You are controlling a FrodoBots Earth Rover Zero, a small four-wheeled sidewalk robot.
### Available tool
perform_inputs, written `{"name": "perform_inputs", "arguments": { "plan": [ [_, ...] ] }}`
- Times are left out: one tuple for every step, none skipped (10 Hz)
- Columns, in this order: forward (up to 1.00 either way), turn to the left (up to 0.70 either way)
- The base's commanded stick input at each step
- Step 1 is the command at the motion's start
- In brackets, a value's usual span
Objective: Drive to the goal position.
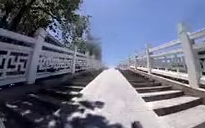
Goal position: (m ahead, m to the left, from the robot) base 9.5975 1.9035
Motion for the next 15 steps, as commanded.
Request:
{"name": "perform_inputs", "arguments": {
  "plan": [
    [0.70, -0.14],
    [0.70, -0.14],
    [0.70, 0.00],
    [0.70, 0.00],
    [0.70, 0.00],
    [0.70, 0.00],
    [0.70, 0.00],
    [0.70, 0.00],
    [0.70, 0.00],
    [0.70, 0.00],
    [0.70, 0.00],
    [0.70, 0.00],
    [0.70, 0.00],
    [0.70, 0.00],
    [0.70, 0.00]
  ]
}}
